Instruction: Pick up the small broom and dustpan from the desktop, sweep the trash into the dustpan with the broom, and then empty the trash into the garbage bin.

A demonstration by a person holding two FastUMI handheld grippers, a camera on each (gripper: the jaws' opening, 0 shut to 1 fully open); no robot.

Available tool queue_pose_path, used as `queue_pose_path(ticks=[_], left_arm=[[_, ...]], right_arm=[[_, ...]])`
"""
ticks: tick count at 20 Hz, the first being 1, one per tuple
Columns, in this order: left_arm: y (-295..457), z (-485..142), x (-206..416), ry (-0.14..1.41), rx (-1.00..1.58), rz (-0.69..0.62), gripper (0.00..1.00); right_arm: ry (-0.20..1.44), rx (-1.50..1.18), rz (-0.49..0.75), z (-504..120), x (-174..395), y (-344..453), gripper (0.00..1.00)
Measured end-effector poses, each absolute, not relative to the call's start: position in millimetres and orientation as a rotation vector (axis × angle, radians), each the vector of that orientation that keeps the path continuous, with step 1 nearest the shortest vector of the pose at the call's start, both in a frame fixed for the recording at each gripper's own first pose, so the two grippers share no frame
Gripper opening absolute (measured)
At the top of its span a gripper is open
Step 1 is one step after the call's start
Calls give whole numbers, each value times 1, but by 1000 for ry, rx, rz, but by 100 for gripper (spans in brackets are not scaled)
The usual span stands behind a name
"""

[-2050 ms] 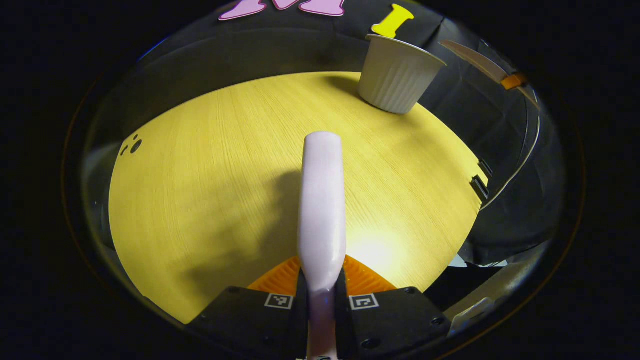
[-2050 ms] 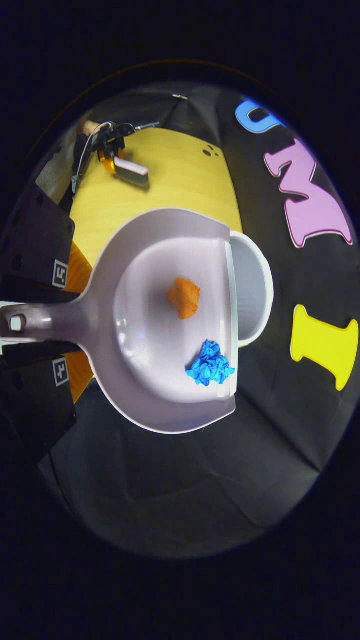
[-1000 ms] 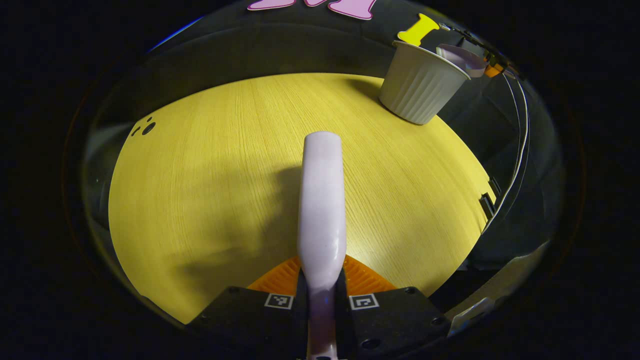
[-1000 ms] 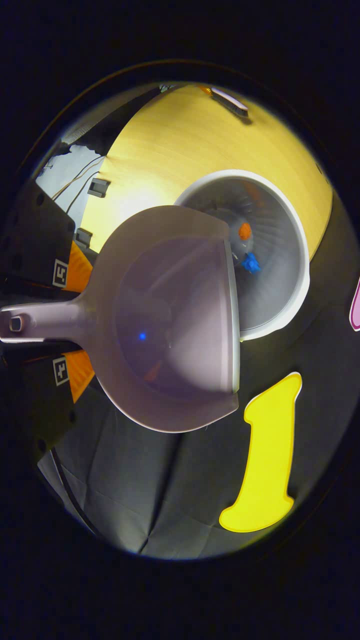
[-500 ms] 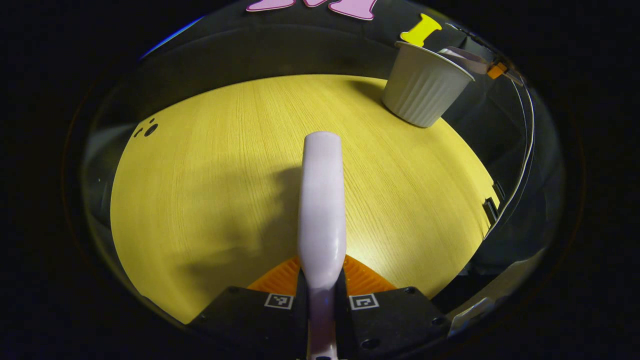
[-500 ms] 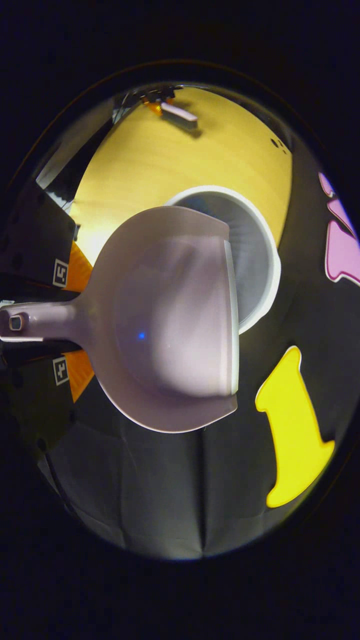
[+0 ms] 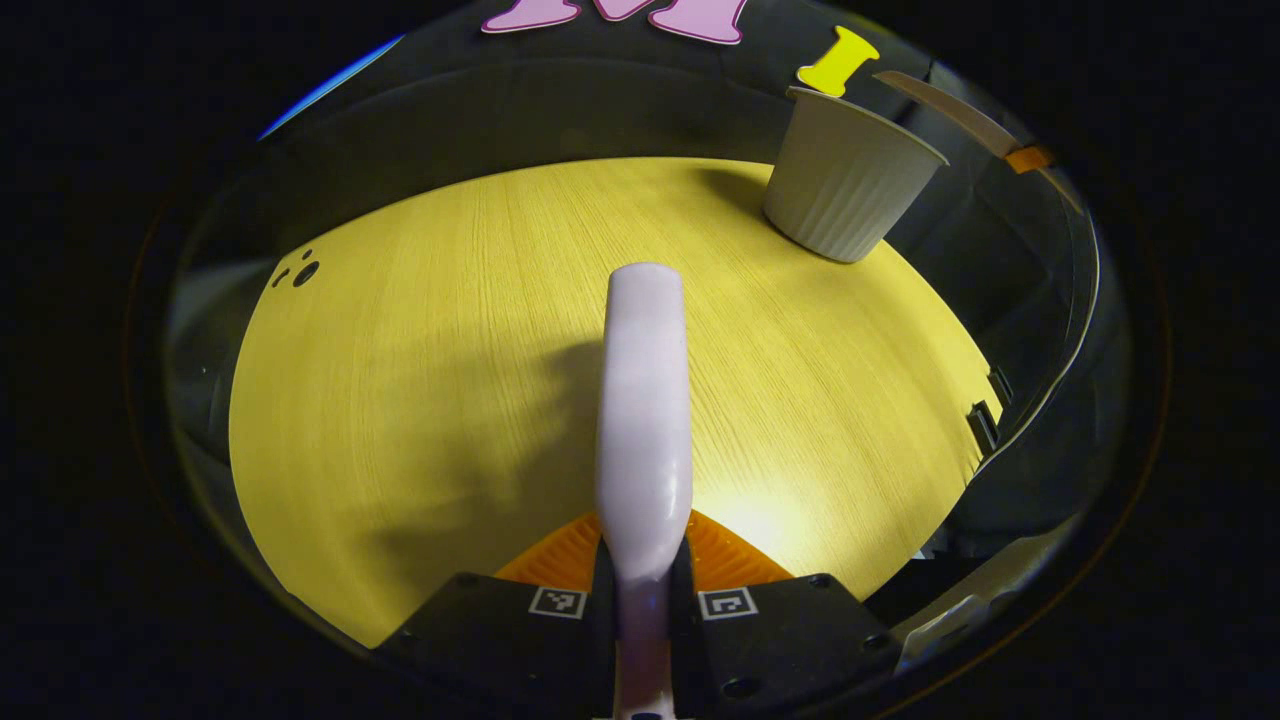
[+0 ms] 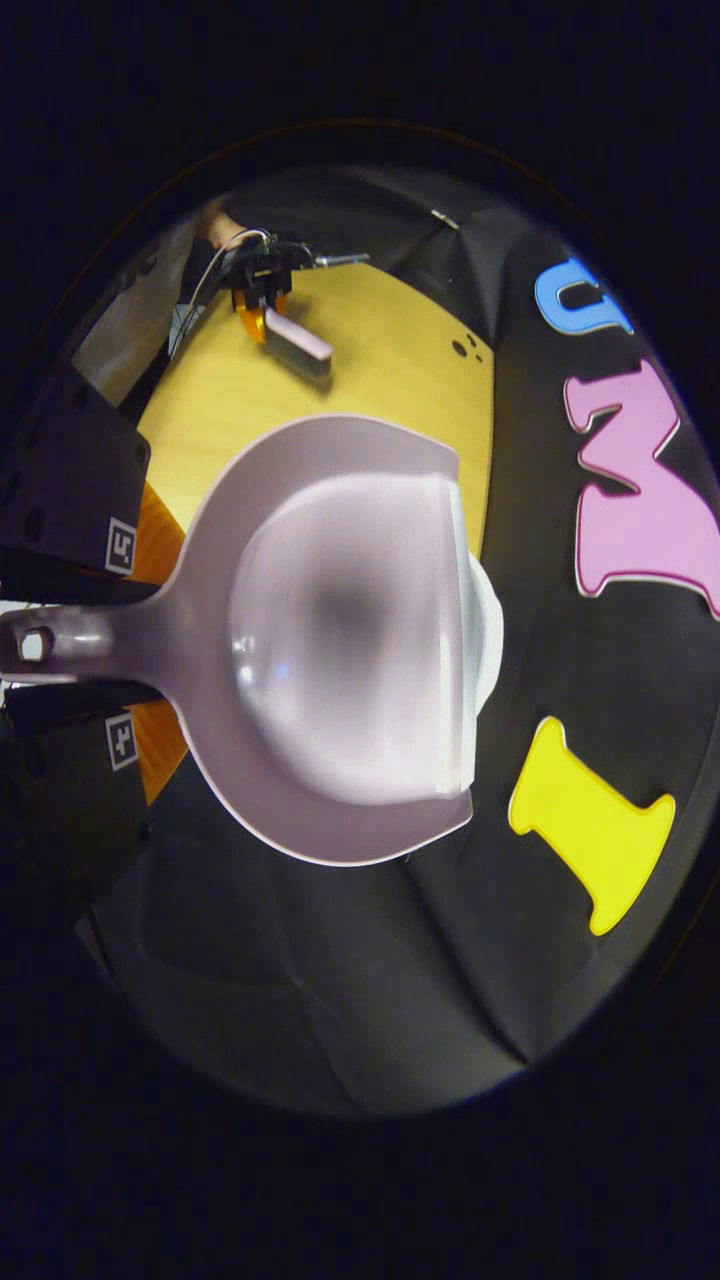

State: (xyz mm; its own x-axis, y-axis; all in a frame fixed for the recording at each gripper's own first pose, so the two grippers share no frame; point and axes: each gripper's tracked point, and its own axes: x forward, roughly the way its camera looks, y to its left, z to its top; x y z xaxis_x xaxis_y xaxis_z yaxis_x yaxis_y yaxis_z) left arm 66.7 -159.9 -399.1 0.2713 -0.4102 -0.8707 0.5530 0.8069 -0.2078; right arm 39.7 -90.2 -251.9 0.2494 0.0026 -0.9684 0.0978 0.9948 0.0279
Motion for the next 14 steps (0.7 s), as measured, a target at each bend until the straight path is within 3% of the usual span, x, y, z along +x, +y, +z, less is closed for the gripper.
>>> queue_pose_path(ticks=[7, 8, 14], left_arm=[[-157, -401, 66, 1137, 179, -632, 26], [-156, -401, 66, 1140, 178, -627, 26], [-155, -409, 62, 1157, 214, -580, 27]], right_arm=[[1321, 195, 74, -272, -7, 12, 32], [1330, 204, 87, -278, -14, 25, 35], [1421, 235, 105, -347, -53, 85, 35]])
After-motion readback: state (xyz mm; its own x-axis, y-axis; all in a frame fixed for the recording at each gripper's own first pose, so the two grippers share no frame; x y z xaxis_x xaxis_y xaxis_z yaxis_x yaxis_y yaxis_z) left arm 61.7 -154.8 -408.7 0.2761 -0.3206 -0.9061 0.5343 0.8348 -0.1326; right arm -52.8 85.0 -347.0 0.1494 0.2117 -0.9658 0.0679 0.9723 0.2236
